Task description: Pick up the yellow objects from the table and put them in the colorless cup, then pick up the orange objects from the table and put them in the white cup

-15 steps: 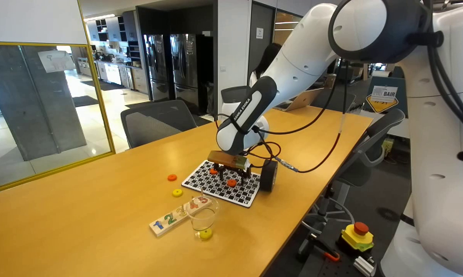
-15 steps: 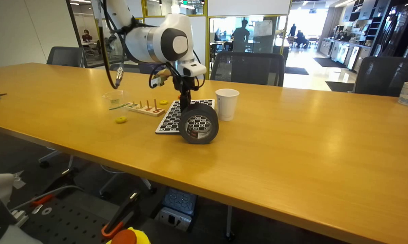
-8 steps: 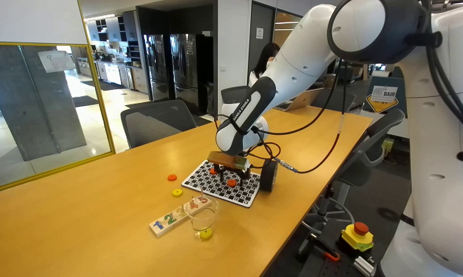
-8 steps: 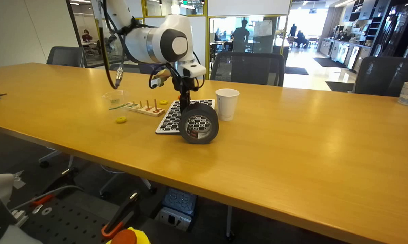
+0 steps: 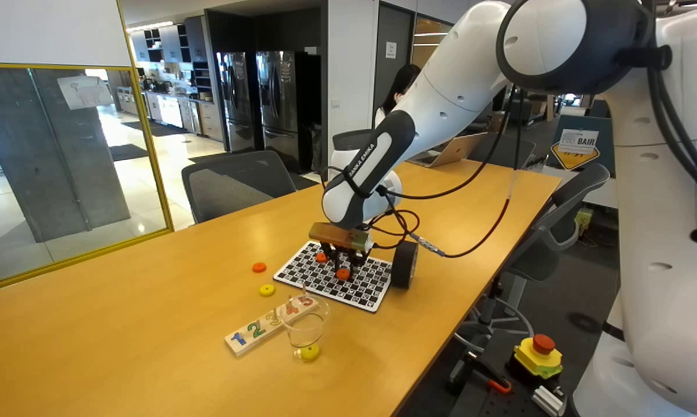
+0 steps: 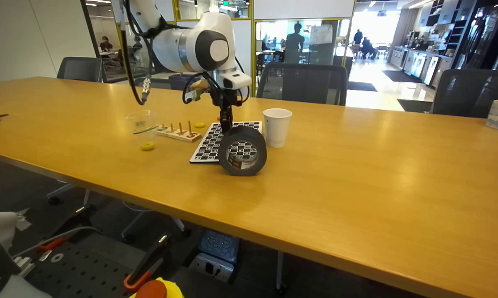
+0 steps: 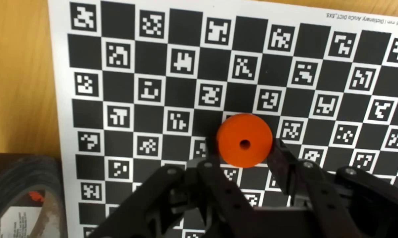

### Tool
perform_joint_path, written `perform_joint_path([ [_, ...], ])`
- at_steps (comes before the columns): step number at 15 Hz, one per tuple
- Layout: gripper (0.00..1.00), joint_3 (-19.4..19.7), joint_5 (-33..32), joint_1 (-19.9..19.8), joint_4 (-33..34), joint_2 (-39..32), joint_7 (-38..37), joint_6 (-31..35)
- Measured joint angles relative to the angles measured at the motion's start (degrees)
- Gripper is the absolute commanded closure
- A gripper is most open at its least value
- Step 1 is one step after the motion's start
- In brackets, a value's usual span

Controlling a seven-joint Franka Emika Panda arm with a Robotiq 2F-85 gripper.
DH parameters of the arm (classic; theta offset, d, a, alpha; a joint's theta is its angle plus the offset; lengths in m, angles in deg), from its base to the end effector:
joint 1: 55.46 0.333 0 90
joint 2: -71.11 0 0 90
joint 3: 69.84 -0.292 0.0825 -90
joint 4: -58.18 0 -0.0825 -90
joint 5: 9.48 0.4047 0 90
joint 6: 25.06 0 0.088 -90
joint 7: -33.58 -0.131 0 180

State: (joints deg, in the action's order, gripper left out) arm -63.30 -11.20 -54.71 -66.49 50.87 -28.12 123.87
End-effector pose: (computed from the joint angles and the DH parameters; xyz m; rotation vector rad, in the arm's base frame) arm 0.5728 -0.0602 0.1715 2.6257 -1.6910 0.1400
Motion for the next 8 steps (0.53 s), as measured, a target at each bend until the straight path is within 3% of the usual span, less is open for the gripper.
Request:
perform_joint_path([
  [8,0.77,1.2,-0.3,0.5,0.1,1.2,0.0,-0.2],
])
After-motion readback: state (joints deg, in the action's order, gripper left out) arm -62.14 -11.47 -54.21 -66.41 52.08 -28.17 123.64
